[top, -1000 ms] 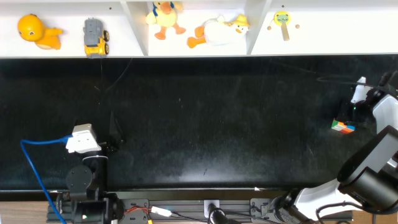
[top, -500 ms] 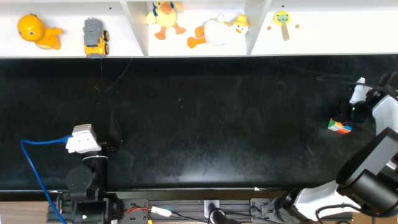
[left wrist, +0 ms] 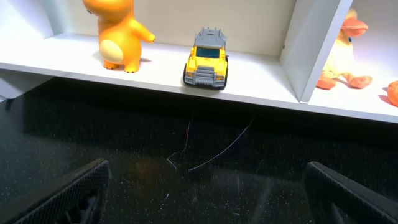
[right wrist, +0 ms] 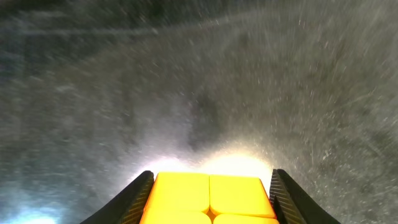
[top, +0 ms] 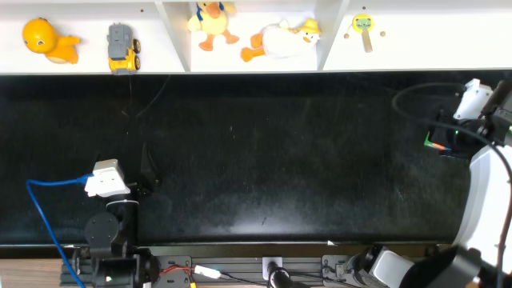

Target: Store Toys

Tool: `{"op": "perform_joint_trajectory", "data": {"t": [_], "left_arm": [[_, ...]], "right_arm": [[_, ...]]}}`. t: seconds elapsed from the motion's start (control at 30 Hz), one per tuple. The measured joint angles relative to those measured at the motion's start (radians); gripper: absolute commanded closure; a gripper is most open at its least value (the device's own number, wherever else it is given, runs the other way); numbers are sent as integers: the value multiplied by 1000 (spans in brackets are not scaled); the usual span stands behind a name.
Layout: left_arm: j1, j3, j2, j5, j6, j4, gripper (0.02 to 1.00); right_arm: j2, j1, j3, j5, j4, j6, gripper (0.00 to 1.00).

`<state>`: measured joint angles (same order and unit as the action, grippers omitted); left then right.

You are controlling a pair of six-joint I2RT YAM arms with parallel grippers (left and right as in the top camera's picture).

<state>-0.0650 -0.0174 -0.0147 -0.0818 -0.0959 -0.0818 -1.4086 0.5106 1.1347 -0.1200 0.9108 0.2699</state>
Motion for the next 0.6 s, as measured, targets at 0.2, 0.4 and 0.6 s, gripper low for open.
{"op": "perform_joint_trajectory", "data": {"t": [0.2,0.4,0.6], "left_arm": [[0,0,0,0,0,0,20],[0,0,0,0,0,0,20],[0,0,0,0,0,0,20]], "right_arm": [[63,-31,0,32,-71,-11,954],[69,-31,-2,47,-294,-14,956],[69,-31,-2,57,-545,-5,956]]}}
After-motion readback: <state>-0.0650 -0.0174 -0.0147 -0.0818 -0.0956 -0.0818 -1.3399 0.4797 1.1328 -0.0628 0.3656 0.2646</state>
